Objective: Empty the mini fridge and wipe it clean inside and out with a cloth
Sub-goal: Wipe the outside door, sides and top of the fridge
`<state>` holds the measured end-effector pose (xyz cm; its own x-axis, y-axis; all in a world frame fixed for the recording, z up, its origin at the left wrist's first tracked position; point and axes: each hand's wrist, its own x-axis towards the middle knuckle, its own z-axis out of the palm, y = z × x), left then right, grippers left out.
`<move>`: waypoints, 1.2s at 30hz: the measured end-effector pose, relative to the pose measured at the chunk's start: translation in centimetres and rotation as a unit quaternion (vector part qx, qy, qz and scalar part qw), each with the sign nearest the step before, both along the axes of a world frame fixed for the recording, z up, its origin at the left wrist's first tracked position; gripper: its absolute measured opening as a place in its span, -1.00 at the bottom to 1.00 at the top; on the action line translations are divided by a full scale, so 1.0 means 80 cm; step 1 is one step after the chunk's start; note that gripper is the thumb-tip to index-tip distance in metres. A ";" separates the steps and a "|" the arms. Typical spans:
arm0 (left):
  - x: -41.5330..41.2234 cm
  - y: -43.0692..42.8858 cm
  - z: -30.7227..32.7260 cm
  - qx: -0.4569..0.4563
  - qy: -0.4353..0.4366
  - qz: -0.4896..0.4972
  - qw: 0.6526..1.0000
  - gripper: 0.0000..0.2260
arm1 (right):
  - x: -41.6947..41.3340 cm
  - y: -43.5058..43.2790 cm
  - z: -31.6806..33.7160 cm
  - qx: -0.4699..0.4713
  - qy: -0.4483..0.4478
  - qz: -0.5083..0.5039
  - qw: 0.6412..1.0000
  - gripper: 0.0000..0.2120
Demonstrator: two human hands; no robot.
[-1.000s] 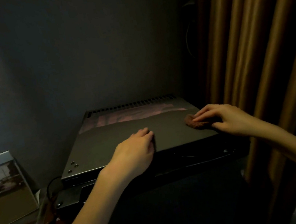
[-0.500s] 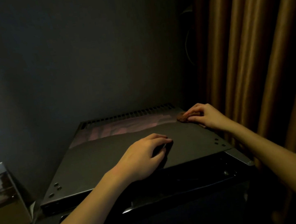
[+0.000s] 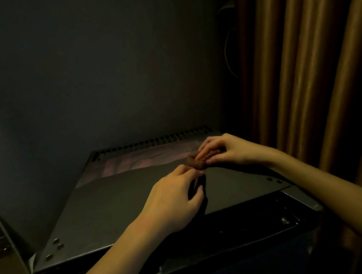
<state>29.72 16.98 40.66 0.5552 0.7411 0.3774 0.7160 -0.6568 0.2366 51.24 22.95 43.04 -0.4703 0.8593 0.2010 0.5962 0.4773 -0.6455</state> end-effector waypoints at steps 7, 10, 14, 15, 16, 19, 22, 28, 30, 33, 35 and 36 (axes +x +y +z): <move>-0.005 -0.003 0.004 -0.013 0.001 -0.014 1.000 -0.67 | 0.043 0.070 -0.016 0.113 -0.034 -0.257 0.959 -0.83; -0.002 -0.001 0.002 -0.005 0.003 -0.014 1.000 -0.66 | 0.050 0.045 -0.020 0.134 -0.053 -0.311 0.939 -0.85; 0.001 -0.001 0.000 0.001 0.007 -0.016 1.000 -0.65 | 0.031 -0.002 -0.003 0.137 -0.137 -0.251 0.948 -0.85; 0.001 -0.001 0.000 0.003 0.006 -0.016 1.000 -0.64 | 0.023 -0.009 0.003 0.124 -0.152 -0.224 0.955 -0.85; 0.001 -0.001 -0.001 0.004 0.005 -0.014 1.000 -0.64 | 0.015 -0.011 0.008 0.113 -0.163 -0.194 0.961 -0.84; 0.001 -0.001 0.000 0.001 -0.001 -0.013 1.000 -0.65 | -0.010 0.004 0.008 0.090 -0.137 -0.097 0.982 -0.78; -0.001 -0.001 0.001 -0.005 -0.007 -0.014 1.000 -0.65 | -0.015 0.050 0.001 0.093 -0.099 -0.087 0.987 -0.75; -0.003 -0.001 0.002 -0.008 -0.013 -0.011 1.000 -0.67 | 0.010 0.108 -0.005 0.136 -0.186 -0.288 0.929 -0.78; -0.002 0.000 0.001 -0.007 -0.009 -0.011 1.000 -0.66 | 0.009 0.101 -0.003 0.135 -0.242 -0.352 0.894 -0.81; -0.002 0.000 0.001 -0.006 -0.004 -0.016 1.000 -0.65 | 0.000 0.072 0.007 0.125 -0.341 -0.367 0.856 -0.82; 0.000 0.000 0.002 -0.003 0.000 -0.018 1.000 -0.65 | -0.012 0.044 0.016 0.134 -0.367 -0.324 0.861 -0.82; 0.000 0.000 0.002 -0.002 0.003 -0.017 1.000 -0.65 | -0.021 0.031 0.019 0.142 -0.361 -0.290 0.875 -0.81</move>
<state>29.74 16.95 40.81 0.5828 0.7229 0.3711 0.6942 -0.6803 0.2352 49.59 25.45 44.60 -0.0650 0.9589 0.2762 0.9947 0.0401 0.0950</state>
